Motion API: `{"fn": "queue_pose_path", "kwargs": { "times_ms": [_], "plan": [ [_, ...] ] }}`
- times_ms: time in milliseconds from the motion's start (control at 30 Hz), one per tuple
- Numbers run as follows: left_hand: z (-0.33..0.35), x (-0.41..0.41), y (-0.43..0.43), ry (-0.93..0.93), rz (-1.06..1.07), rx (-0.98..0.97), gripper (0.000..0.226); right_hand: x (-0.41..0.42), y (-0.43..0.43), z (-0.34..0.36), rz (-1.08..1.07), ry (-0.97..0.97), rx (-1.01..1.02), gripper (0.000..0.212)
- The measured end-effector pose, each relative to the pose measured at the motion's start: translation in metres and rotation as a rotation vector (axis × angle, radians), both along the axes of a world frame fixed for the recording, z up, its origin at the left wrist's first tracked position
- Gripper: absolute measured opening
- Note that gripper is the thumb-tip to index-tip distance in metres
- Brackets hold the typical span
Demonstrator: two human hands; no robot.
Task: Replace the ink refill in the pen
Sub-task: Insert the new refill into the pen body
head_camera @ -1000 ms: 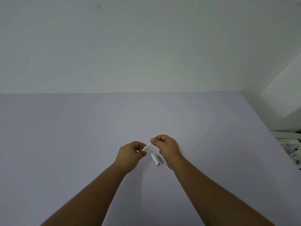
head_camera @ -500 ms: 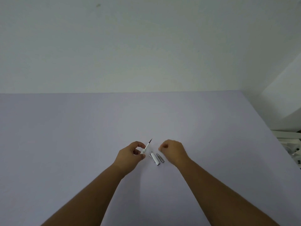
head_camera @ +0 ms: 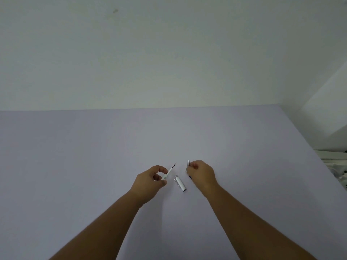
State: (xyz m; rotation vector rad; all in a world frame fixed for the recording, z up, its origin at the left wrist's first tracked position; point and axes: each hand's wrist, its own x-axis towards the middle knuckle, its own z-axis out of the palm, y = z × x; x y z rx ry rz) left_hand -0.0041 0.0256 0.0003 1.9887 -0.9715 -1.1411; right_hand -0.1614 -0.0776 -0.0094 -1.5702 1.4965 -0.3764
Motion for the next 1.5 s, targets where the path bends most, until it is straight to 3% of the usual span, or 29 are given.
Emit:
{"fn": "queue_pose_path", "kwargs": {
  "times_ms": [100,200,400,567,800,1233,1367,1500],
  "plan": [
    [0.004,-0.002,-0.001,-0.020,-0.026,-0.008,0.020,0.004,-0.005,0.020,-0.157,-0.367,0.180,0.018],
    [0.008,-0.005,-0.003,-0.021,-0.042,-0.015,0.019,0.007,-0.004,0.034,-0.154,-0.470,0.235,0.016],
    [0.016,-0.009,-0.005,-0.055,-0.079,-0.028,0.022,0.006,0.001,0.040,-0.114,-0.469,0.251,0.012],
    [0.018,-0.011,-0.002,-0.033,-0.059,-0.039,0.021,0.003,0.000,0.040,-0.204,-0.531,0.179,0.012],
    [0.024,-0.016,-0.004,-0.031,-0.054,-0.062,0.019,0.000,0.008,0.039,-0.009,-0.446,0.170,0.006],
    [0.037,-0.021,-0.004,0.067,0.002,-0.109,0.005,-0.008,0.009,0.045,0.125,-0.520,0.297,0.011],
    [0.040,-0.025,-0.006,0.000,0.014,-0.138,0.009,-0.009,0.009,0.048,0.120,-0.480,0.252,0.003],
    [0.044,-0.031,-0.008,-0.072,0.004,-0.175,0.016,-0.006,0.011,0.051,0.068,-0.477,0.244,0.009]
  ]
}}
